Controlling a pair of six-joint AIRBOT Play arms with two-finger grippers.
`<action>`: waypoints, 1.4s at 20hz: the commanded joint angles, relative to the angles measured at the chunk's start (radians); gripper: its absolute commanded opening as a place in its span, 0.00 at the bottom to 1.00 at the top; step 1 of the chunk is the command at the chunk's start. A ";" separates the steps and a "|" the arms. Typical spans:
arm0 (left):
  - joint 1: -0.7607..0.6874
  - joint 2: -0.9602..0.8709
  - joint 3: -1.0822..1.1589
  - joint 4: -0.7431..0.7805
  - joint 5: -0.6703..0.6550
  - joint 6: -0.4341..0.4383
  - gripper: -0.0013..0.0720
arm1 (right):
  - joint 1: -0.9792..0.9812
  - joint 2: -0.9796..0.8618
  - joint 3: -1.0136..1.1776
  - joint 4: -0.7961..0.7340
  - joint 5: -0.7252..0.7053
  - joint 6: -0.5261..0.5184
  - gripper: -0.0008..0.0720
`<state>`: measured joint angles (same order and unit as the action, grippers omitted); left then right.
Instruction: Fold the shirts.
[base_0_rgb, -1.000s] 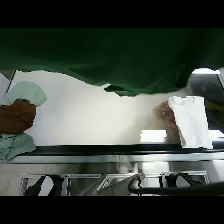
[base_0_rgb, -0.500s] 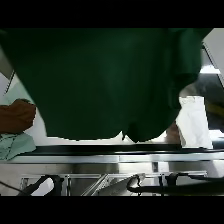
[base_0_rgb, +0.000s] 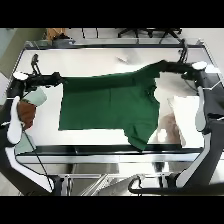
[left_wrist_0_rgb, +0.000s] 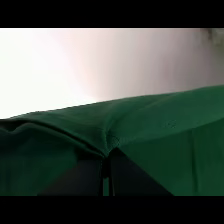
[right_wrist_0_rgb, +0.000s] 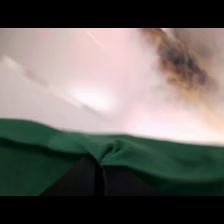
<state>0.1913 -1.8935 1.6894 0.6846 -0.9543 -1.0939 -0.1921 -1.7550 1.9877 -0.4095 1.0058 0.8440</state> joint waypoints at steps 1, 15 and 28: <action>-0.005 -0.186 0.169 0.006 0.005 0.004 0.04 | 0.019 -0.076 -0.001 -0.001 -0.020 0.000 0.03; 0.005 -0.284 0.310 0.206 -0.102 -0.022 0.04 | 0.096 -0.079 -0.042 -0.436 0.200 0.262 0.04; 0.185 0.053 -0.088 0.249 -0.472 -0.145 0.94 | -0.065 0.335 -0.274 -0.473 0.480 0.319 0.51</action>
<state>0.3286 -1.9476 1.8240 0.9085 -1.3636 -1.2308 -0.2157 -1.5230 1.8439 -0.8722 1.3930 1.1530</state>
